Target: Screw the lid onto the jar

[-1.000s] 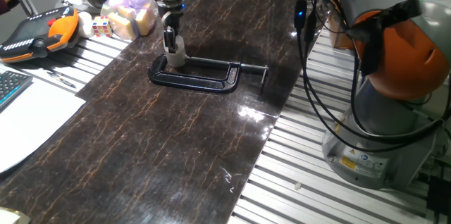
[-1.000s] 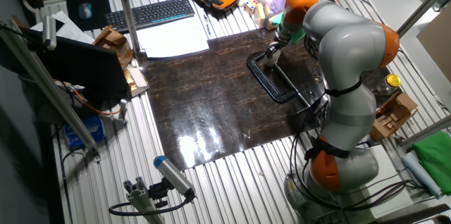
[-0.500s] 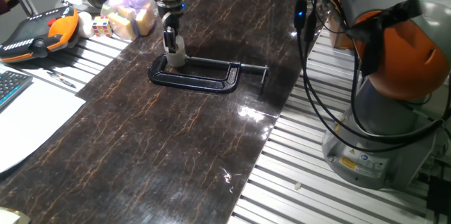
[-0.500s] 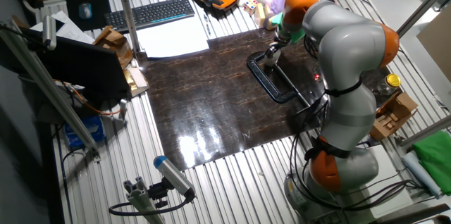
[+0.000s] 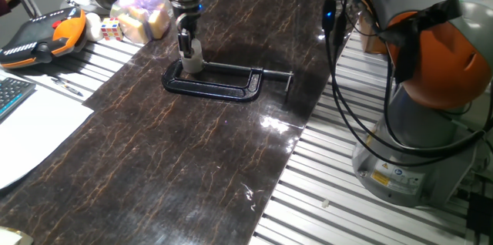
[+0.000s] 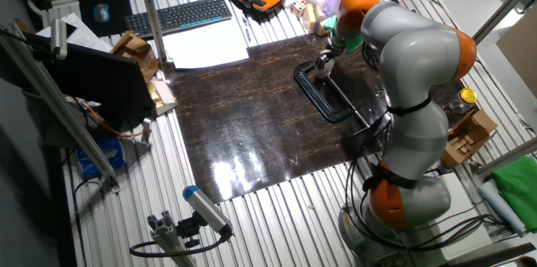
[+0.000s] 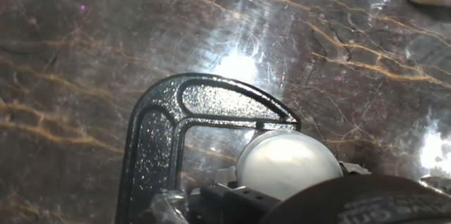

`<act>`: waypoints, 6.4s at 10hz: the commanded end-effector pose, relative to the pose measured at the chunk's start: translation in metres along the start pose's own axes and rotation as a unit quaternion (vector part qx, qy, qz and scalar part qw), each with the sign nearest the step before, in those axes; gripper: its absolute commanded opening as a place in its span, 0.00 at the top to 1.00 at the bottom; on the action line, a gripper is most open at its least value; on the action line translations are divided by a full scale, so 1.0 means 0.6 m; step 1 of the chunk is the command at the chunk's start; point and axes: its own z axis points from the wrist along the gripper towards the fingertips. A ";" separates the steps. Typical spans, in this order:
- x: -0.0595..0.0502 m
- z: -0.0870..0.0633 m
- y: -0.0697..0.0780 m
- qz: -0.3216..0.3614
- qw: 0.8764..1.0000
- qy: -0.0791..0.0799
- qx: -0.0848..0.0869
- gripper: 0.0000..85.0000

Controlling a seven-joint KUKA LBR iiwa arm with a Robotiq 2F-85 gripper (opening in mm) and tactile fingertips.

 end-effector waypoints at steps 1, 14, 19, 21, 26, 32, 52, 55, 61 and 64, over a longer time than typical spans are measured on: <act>0.000 0.001 0.000 0.018 1.000 -0.001 0.000 0.25; -0.001 0.004 0.001 0.222 0.975 -0.009 0.014 0.23; -0.001 0.003 0.001 0.305 0.952 -0.009 0.018 0.22; -0.001 0.004 0.001 0.344 0.939 -0.009 0.020 0.22; -0.001 0.005 0.002 0.434 0.901 -0.015 0.021 0.19; -0.001 0.005 0.001 0.482 0.876 -0.014 0.028 0.18; -0.002 0.008 0.000 0.710 0.702 -0.052 0.038 0.16; -0.002 0.007 0.000 0.722 0.689 -0.054 0.041 0.15; -0.002 0.006 -0.001 0.709 0.702 -0.053 0.041 0.00; 0.000 -0.005 0.000 0.613 0.788 -0.047 0.042 0.00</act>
